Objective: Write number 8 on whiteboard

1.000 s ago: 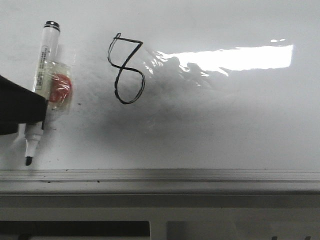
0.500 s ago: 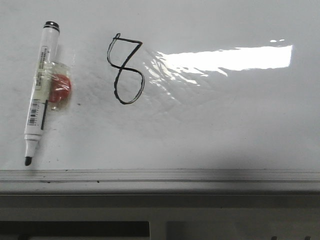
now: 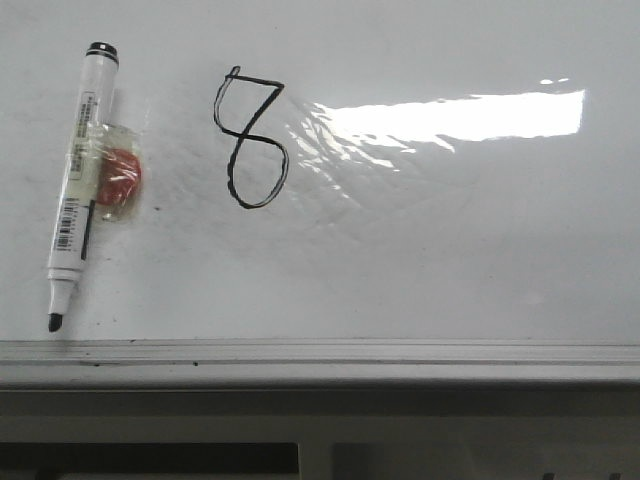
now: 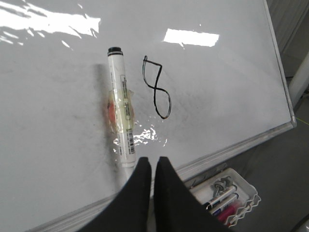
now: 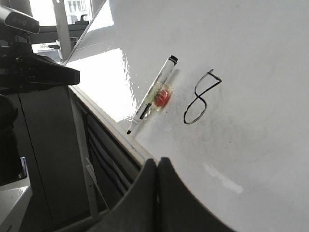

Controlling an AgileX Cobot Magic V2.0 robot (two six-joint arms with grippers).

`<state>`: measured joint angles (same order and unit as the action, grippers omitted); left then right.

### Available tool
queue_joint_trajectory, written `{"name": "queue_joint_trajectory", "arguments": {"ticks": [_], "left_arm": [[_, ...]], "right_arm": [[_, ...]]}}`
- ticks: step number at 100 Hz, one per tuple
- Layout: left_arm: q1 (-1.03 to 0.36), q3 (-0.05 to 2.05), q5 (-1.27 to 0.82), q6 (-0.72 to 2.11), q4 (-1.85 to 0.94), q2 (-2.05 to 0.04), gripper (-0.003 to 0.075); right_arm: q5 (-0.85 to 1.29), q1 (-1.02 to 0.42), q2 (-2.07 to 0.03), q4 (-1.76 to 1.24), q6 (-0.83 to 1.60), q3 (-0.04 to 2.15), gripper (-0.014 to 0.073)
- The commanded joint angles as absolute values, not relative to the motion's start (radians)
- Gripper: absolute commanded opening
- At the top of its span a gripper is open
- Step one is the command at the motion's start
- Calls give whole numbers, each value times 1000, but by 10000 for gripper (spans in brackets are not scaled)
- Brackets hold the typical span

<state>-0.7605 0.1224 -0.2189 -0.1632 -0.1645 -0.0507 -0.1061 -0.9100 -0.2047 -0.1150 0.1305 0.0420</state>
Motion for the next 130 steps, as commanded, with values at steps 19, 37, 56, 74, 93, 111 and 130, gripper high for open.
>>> {"name": "queue_joint_trajectory", "arguments": {"ticks": [19,37,56,74,93,111,130], "left_arm": [[-761,148,-166,-165,-201,-59,-20],[-761,148,-166,-165,-201,-59,-20],[-758,147,-166,-165,-145,-59,-20],[-628,98,-132,-165,21,-59,-20],[-385,-34,71,-165,29,-57,-20],[-184,-34,15,-86,36,-2,-20],[-71,-34,-78,-18,31,33,-20]], "right_arm": [[-193,-906,-209,-104,138,56,-63],[-193,-906,-209,-104,138,56,-63],[-193,-906,-209,-104,138,56,-63],[-193,-906,-209,-104,138,56,-63],[-193,-906,-209,-104,138,56,-63],[-193,-906,-209,-104,138,56,-63],[-193,-906,-209,-104,138,56,-63]]}}
